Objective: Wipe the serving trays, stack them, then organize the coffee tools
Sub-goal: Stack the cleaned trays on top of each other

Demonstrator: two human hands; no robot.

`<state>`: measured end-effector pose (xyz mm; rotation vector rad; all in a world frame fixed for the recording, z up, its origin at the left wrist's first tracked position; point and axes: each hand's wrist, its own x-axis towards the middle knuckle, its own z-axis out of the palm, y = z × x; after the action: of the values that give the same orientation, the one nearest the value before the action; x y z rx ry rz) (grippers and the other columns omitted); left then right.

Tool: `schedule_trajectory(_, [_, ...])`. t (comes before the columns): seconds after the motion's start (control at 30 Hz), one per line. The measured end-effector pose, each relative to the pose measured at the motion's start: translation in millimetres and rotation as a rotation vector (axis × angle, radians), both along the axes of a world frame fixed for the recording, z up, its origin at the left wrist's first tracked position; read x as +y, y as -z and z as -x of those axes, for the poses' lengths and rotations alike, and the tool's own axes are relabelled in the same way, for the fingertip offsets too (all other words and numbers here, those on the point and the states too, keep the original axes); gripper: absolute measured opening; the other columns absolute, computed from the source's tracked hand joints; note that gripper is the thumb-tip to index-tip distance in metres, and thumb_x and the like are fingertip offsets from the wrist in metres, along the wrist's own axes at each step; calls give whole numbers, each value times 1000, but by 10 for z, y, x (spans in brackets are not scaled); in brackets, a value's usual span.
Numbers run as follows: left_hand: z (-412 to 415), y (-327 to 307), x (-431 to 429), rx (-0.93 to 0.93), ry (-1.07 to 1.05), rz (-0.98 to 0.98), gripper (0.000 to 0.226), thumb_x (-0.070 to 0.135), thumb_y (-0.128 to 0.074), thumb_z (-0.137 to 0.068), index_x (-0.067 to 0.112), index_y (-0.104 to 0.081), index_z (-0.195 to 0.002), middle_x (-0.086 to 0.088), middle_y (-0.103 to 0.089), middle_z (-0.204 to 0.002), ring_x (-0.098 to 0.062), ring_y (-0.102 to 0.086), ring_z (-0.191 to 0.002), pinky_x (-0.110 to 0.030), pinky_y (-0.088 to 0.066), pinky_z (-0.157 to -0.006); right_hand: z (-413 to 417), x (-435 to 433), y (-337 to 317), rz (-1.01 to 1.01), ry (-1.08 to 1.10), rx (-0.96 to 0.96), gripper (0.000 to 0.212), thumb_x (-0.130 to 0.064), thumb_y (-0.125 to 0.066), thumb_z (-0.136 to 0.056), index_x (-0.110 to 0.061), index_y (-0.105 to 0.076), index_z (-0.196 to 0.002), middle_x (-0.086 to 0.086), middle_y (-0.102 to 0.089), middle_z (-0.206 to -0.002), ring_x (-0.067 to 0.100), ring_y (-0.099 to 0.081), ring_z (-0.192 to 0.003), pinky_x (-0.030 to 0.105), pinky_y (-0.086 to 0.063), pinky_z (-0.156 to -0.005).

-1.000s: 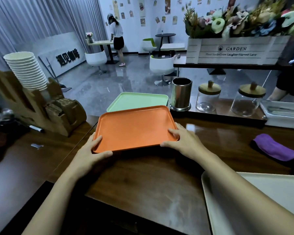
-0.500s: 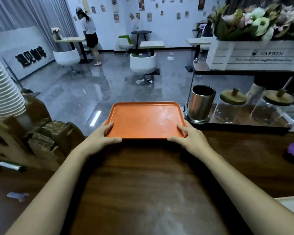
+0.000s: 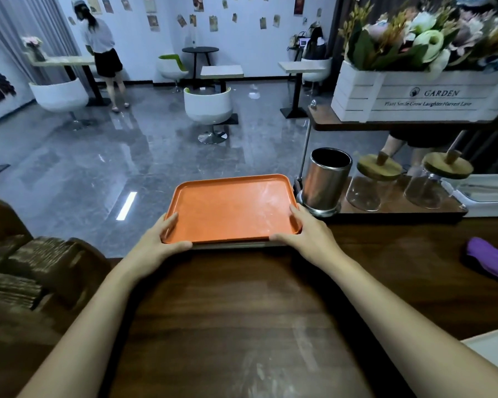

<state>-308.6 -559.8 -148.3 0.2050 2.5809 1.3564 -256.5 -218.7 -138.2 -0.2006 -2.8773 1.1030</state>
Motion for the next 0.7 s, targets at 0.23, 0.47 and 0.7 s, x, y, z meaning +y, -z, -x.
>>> schedule_trajectory(0.23, [0,74,-20,1,-6,13,103,50,-79,-77,34,-22,-162,12,-11,-169,-21,-26,-151,-43,-29,-119,-16,-32,98,26,-3,-45,110,-62,-79,-72,-22,-24,-159,-4,-36,-160,22,-36,-145,38,-34,-115])
schedule_trajectory(0.47, [40,92,-30,7,-3,50,99,47,-79,-82,34,-21,-162,11,-7,-170,-22,-23,-153,-44,-27,-120,-12,-69,78,35,-10,-27,106,-54,-81,-76,-19,-24,-159,-3,-36,-160,21,-35,-144,31,-32,-110])
schedule_trajectory(0.7, [97,79,-33,-7,23,65,103,44,-79,-83,29,-16,-163,11,-7,-170,-21,-22,-153,-42,-25,-121,18,-129,42,30,-7,-40,99,-49,-82,-78,-15,-30,-155,1,-39,-158,23,-37,-143,29,-32,-107])
